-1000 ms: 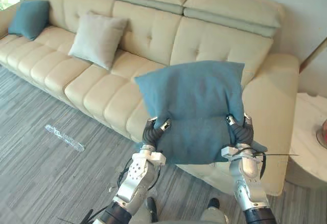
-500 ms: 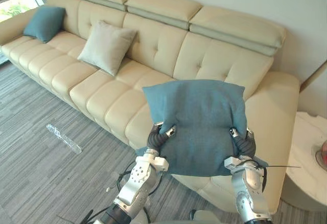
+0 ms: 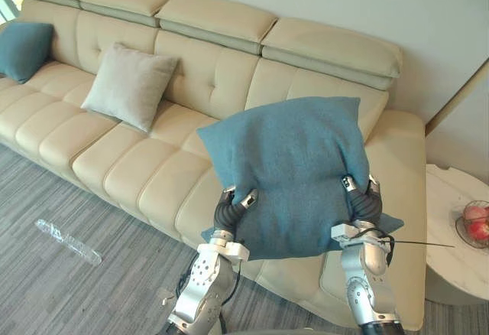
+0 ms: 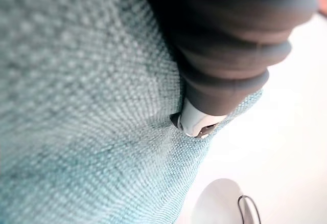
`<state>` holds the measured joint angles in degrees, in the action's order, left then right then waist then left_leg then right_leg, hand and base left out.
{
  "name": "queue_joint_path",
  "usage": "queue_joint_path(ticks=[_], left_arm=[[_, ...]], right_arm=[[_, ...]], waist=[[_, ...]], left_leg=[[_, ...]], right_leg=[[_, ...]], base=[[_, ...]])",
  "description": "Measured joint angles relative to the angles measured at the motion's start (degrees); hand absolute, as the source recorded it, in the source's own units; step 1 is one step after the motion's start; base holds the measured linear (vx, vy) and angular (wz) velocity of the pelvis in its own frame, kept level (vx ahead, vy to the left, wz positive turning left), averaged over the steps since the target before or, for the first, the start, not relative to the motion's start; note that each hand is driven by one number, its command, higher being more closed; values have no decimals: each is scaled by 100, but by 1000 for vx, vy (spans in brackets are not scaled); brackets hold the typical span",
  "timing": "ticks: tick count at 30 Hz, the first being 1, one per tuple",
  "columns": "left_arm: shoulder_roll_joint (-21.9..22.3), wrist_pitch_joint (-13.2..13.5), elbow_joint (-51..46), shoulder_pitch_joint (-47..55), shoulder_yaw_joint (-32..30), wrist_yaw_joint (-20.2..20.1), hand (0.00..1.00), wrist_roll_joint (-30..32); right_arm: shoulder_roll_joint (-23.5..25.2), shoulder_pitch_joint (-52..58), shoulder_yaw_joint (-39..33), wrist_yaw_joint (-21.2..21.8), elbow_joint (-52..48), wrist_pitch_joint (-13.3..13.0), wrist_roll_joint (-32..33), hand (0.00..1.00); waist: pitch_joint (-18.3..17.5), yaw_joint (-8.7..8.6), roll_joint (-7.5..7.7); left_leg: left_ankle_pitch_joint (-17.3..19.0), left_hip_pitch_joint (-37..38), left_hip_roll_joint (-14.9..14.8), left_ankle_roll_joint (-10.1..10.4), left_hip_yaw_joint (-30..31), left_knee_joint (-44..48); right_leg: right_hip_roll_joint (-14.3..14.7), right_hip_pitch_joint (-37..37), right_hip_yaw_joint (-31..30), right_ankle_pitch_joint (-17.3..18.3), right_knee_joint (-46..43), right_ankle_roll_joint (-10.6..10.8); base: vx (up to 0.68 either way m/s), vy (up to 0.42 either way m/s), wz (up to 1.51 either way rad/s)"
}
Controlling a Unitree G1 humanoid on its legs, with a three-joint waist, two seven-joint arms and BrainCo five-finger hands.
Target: Pick up cushions and gather them together orderly.
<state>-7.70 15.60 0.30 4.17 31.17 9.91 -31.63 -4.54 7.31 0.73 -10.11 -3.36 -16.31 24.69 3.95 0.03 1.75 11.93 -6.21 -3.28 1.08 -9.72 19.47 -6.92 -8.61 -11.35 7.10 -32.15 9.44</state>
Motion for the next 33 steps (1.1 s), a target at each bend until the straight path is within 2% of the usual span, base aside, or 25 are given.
queue_joint_path(ticks=[1, 2, 3, 4, 5, 6, 7, 8, 9, 10, 12, 13, 14, 15, 16, 17, 18, 19, 20, 21, 24, 26, 29, 33], left_arm=[[-113, 3, 5, 1, 46, 0, 100, 0], [-125, 3, 15, 0, 54, 1, 100, 0], [-124, 10, 15, -2, 54, 1, 100, 1], [-124, 39, 14, -7, 56, 1, 100, 3], [-129, 40, 20, -11, 73, 1, 100, 3], [-140, 42, 29, -11, 91, 1, 100, 3], [-219, 68, 75, -30, 185, 1, 100, -8], [-153, 78, 304, -179, 307, 1, 100, -9], [-73, 17, 414, -214, 336, 1, 100, -7], [-52, -3, 436, -210, 341, 1, 100, -6], [-38, -87, 523, -210, 361, 0, 100, -3], [-36, -106, 523, -207, 361, 0, 100, -2], [-34, -110, 522, -199, 360, 0, 100, -2], [-24, -114, 522, -170, 349, -1, 100, -1], [9, -90, 490, -114, 311, -10, 100, 1], [25, -82, 489, -113, 297, -12, 100, 2], [84, -68, 477, -127, 240, -20, 100, 4], [103, -36, 479, -126, 215, -21, 100, 6], [100, -29, 480, -112, 210, -20, 100, 6], [53, -25, 479, -110, 210, -21, 100, 7], [37, -36, 504, -108, 218, -21, 100, 6], [-4, -23, 502, -113, 221, -21, 100, 7], [-85, -20, 502, -108, 247, -22, 100, 7], [-191, -61, 503, -105, 283, -22, 100, 10]], right_arm=[[20, 13, 2, 2, 1, 15, -14, 100], [34, 13, 2, 2, 1, 29, -63, 100], [40, 12, 2, 2, 1, 29, -82, 100], [51, 13, 2, 4, 0, 17, -126, 100], [-12, 18, 2, 9, 12, 12, -125, 100], [-26, 23, 2, 14, 33, 5, -126, 100], [-33, 27, 4, 6, 139, -31, -236, 100], [-161, 23, -52, 6, 263, -86, -219, 100], [-261, 63, -79, 6, 271, -43, -217, 100], [-291, 93, -79, 6, 251, -16, -213, 100], [-343, 247, -78, 6, 194, 94, -211, 100], [-343, 268, -79, 3, 187, 106, -208, 100], [-343, 274, -79, 3, 183, 110, -208, 100], [-337, 292, -79, -2, 133, 112, -209, 100], [-324, 316, -79, -3, -42, 114, -209, 100], [-323, 316, -78, -3, -106, 108, -210, 100], [-321, 306, -78, -2, -298, 85, -215, 100], [-295, 271, -78, -2, -304, 48, -219, 100], [-269, 266, -77, -2, -291, 50, -219, 100], [-180, 260, -77, -2, -251, 50, -220, 100], [-176, 234, -93, -1, -157, 99, -222, 100], [-148, 222, -93, 7, -156, 107, -225, 100], [-137, 118, -92, 64, 83, 107, -222, 100], [-136, 93, -79, 68, 353, 111, -221, 100]], waist=[[72, -21, 32], [84, -67, 39], [86, -79, 37], [87, -88, 35], [58, -79, 77], [20, -84, 109], [-71, -109, 189], [-27, -149, 249], [37, -148, 91], [37, -145, 29], [7, -117, -211], [39, -88, -278], [33, -71, -301], [17, 7, -301], [-28, 41, -302], [-33, 43, -310], [-49, 45, -334], [-96, 59, -364], [-117, 76, -343], [-181, 69, -235], [-184, 15, -211], [-202, 3, -191], [-206, 8, -184], [-206, -8, -178]], left_leg=[[34, 346, 32, -50, -160, -171], [84, 585, 42, -53, -255, -320], [106, 638, 41, -51, -272, -344], [191, 727, 36, -39, -337, -373], [257, 729, 19, -11, -381, -363], [255, 717, 20, -3, -388, -374], [232, 634, 99, 38, -304, -404], [288, 624, 148, 118, -140, -338], [334, 604, 30, 176, -31, -214], [371, 601, -19, 210, -11, -165], [457, 402, -242, 261, 81, 401], [457, 211, -377, 261, 76, 1004], [453, 140, -434, 261, 75, 1224], [477, -86, -570, 166, 73, 1812], [587, -129, -638, -26, 110, 1770], [610, -135, -645, -71, 132, 1653], [602, -129, -615, -127, 330, 984], [506, -18, -479, 207, 701, 413], [450, 58, -432, 317, 737, 323], [343, 92, -253, 351, 783, 148], [278, 205, -68, 323, 977, 48], [209, 261, 50, 210, 854, -121], [122, 319, 121, 129, 675, -332], [26, 318, 134, 120, 562, -513]], right_leg=[[-23, -490, 44, -49, -1040, 122], [-5, -820, 268, 170, -1581, 42], [0, -892, 348, 229, -1615, 42], [26, -1101, 642, 402, -1474, 18], [105, -1139, 903, 489, -922, -104], [122, -1104, 982, 492, -648, -154], [161, -829, 1107, 206, 512, -556], [145, -686, 1181, 167, 822, -804], [233, -524, 1275, 138, 913, -838], [257, -484, 1314, 146, 951, -840], [407, -309, 1427, 194, 1076, -919], [496, -149, 1422, 200, 1197, -934], [521, -83, 1415, 190, 1244, -955], [571, 92, 1380, 192, 1359, -1006], [592, 161, 1310, 197, 1405, -1015], [592, 171, 1286, 197, 1418, -1014], [598, 150, 1205, 182, 1428, -987], [621, 106, 1052, 161, 1426, -926], [640, 83, 990, 150, 1448, -869], [573, 102, 834, 69, 1617, -754], [416, 408, 640, -292, 2296, -569], [298, 466, 529, -456, 2565, -509], [229, 468, 356, -667, 2850, -487], [220, 427, 238, -861, 3099, -501]], base=[[131, 102, -45], [153, 111, -42], [136, 48, -34], [135, -2, -34], [145, -28, -33], [159, -70, -9], [217, -161, 30], [215, -168, 40], [182, -150, 33], [100, -58, 15], [174, -120, 10], [171, -133, 0], [128, -55, -19], [114, 18, -33], [111, 47, -33], [83, 86, -34], [69, 187, -37], [49, 171, -45], [43, 164, -37], [41, 157, -26], [39, 158, -22], [7, 182, -23], [-20, 70, -25], [-32, 8, -23]])
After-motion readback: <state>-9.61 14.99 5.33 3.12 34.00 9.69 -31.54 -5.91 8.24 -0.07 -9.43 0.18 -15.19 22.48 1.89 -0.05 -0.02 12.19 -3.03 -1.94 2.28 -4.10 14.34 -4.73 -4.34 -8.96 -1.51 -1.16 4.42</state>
